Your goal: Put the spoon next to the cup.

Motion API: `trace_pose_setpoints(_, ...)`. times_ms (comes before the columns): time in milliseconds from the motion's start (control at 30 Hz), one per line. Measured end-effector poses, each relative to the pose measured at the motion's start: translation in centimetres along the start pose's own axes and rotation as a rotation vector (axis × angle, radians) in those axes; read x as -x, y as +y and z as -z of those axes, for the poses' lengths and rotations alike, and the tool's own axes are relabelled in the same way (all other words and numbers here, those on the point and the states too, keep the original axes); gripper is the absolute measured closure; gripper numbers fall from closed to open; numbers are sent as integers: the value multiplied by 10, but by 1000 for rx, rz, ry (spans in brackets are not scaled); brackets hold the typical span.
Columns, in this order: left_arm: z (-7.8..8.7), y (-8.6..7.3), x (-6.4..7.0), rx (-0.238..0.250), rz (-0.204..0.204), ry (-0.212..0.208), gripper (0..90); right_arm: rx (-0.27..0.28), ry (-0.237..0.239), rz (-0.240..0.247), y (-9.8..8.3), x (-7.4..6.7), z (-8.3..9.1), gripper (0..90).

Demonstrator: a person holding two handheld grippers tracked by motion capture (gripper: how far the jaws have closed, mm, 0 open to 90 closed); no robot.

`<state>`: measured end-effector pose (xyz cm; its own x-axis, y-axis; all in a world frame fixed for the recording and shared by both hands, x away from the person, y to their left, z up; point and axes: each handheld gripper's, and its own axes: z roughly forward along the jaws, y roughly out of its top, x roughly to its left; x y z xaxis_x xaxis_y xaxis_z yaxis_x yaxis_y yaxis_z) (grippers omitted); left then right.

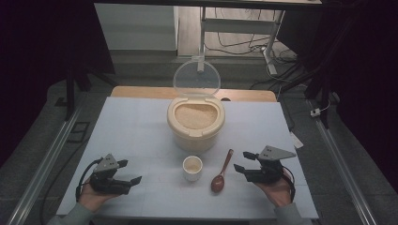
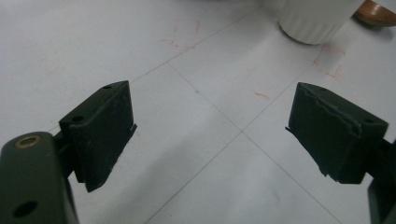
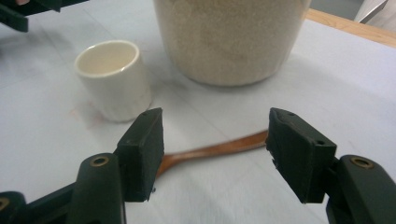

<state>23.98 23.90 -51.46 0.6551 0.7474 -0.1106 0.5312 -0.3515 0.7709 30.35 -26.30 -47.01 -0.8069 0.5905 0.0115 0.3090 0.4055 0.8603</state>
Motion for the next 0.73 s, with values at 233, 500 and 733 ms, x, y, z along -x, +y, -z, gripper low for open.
trace_pose_setpoints(233,0,-2,-2,2,10,5,135,4,-61,3,-27,3,26,370)
trace_pose_setpoints(500,-2,-2,-1,1,6,5,130,-7,-63,-2,-32,10,27,362)
trace_pose_setpoints(733,-2,-2,-2,6,2,5,124,-4,-71,-1,-31,12,31,347)
